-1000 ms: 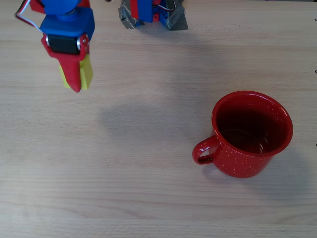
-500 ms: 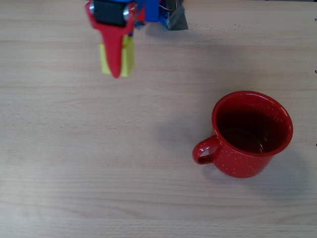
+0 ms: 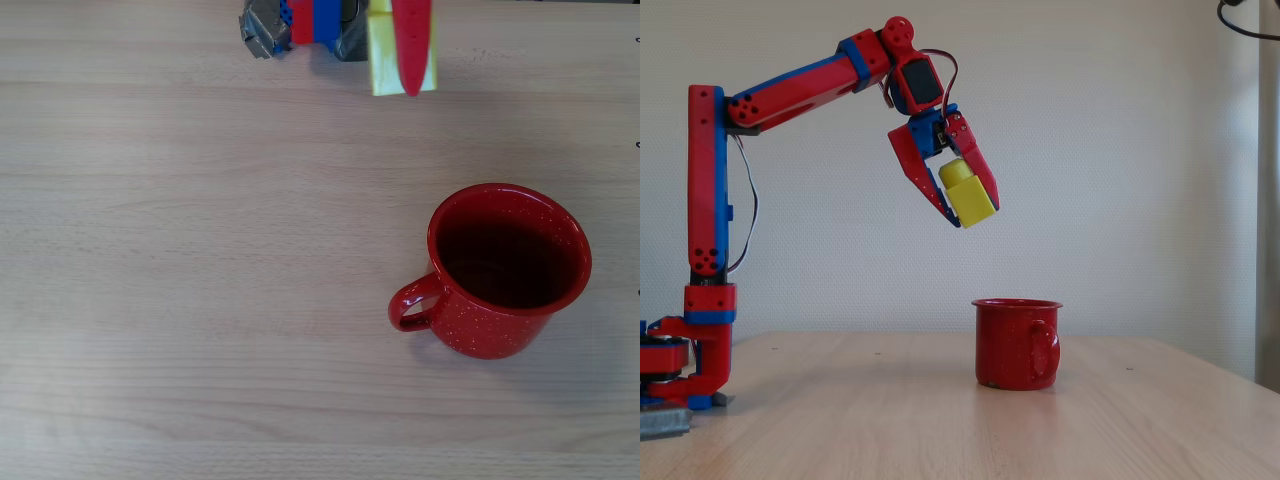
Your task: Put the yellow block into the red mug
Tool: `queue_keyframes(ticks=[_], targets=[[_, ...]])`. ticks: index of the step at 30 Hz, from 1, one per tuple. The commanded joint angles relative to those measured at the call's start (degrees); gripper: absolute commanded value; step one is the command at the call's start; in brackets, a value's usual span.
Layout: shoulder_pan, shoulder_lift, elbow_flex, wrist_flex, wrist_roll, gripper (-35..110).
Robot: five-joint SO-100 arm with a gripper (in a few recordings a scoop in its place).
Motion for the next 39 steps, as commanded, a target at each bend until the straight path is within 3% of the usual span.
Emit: queue_keyframes(ticks=[1, 15, 39], targets=[[-2.72, -0.26, -5.71, -2.37, 1.41, 0], [-9.23, -15.47, -15.21, -4.66, 3.43, 0], [-9.05, -30.15, -23.03, -11.87, 4.13, 0]])
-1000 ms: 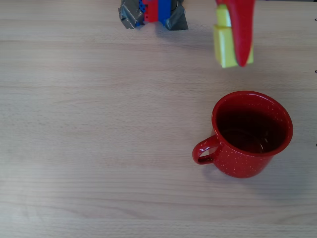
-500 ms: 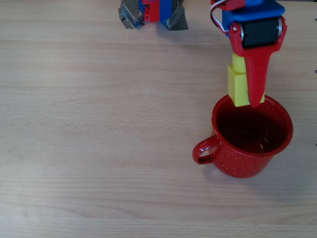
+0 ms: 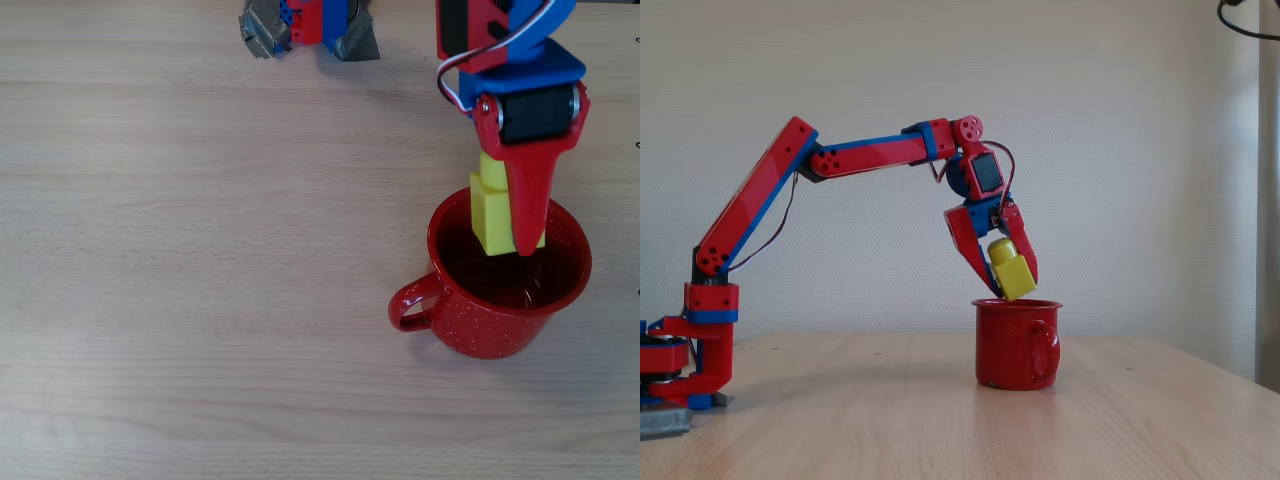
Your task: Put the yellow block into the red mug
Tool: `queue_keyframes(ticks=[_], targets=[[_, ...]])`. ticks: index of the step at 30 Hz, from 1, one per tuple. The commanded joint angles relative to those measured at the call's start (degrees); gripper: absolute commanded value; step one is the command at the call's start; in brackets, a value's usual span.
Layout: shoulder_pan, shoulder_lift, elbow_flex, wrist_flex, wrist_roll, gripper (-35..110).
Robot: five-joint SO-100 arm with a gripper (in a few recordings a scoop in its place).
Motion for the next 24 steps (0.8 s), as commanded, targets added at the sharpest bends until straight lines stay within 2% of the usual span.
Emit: queue_keyframes(ticks=[1, 10, 13, 17, 20, 24], targets=[[-0.53, 2.37, -5.19, -0.35, 0.97, 0], [-0.53, 1.05, -5.54, -0.09, 1.58, 1], [-0.44, 0.79, -5.54, 0.53, 1.58, 15], [-0.53, 0.62, -5.54, 1.14, 1.23, 26], [-0.53, 0.44, -5.54, 1.14, 1.41, 32], [-0.53, 0.35, -5.54, 1.32, 1.23, 33]])
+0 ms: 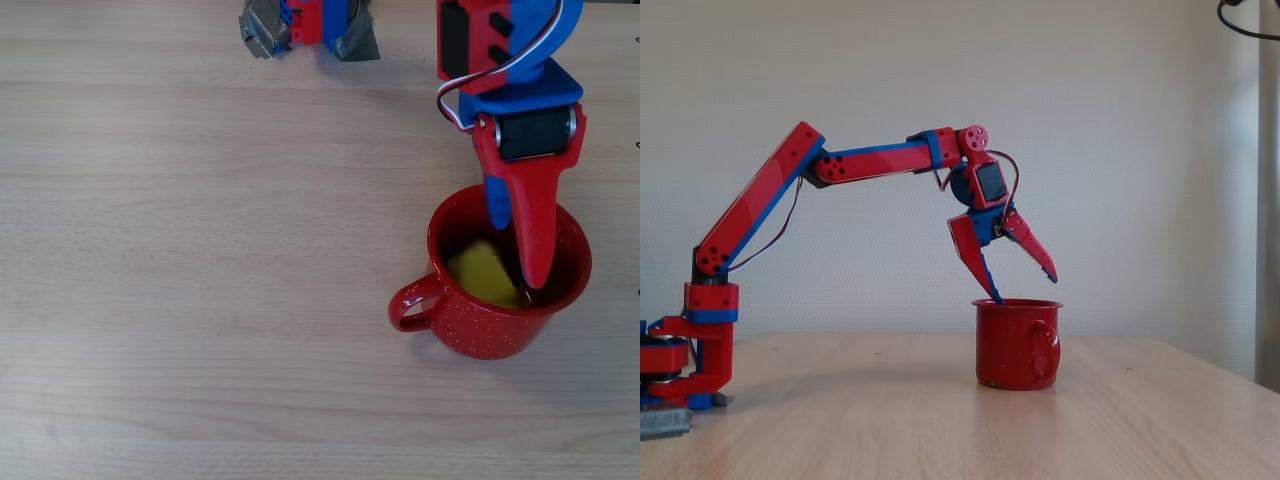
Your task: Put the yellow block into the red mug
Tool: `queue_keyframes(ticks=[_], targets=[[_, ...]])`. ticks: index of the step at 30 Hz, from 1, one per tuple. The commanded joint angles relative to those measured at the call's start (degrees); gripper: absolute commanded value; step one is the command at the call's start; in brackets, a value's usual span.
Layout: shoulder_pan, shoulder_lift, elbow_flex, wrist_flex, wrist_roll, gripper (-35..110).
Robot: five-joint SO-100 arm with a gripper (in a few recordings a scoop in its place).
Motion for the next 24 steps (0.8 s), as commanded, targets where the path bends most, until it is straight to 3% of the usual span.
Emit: queue_keyframes(ticks=[1, 12, 13, 15, 24], targets=[[-0.53, 2.9, -4.48, 0.97, 0.53, 33], [0.18, 4.39, -4.66, 0.97, -0.62, 31], [0.26, 4.66, -4.75, 0.97, -1.14, 29], [0.35, 5.36, -5.19, 1.05, -2.11, 2], [1.49, 9.32, -6.33, 1.05, -3.34, 0]])
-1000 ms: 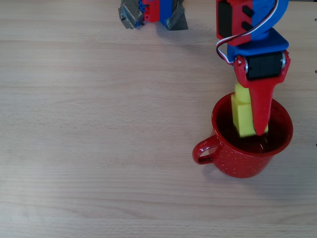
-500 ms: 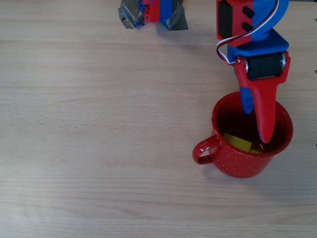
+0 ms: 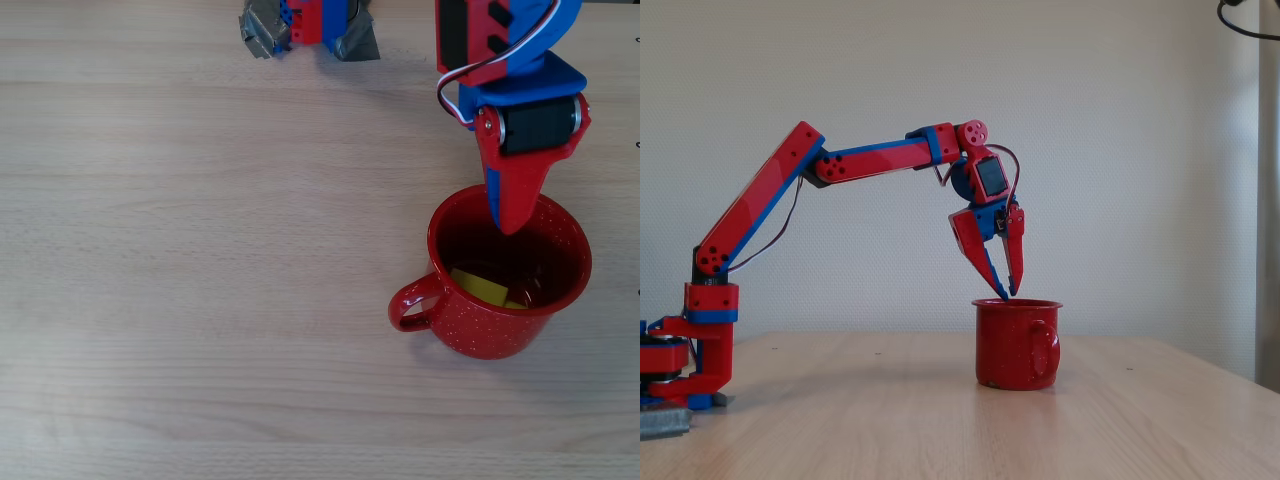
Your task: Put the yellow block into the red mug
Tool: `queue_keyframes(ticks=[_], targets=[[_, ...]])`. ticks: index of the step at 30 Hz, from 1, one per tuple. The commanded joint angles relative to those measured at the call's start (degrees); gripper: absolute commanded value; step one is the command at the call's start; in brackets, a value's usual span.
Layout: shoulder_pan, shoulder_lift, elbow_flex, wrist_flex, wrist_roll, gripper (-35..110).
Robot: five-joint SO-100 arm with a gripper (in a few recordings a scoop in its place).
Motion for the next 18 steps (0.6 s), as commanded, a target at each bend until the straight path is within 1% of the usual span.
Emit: queue_keyframes(ticks=[1, 9, 18], targets=[[0.97, 9.67, -4.48, 0.79, -1.32, 0], [6.15, 15.47, -3.96, -1.14, -8.09, 0], [17.4, 19.95, -2.72, -2.46, -13.62, 0]])
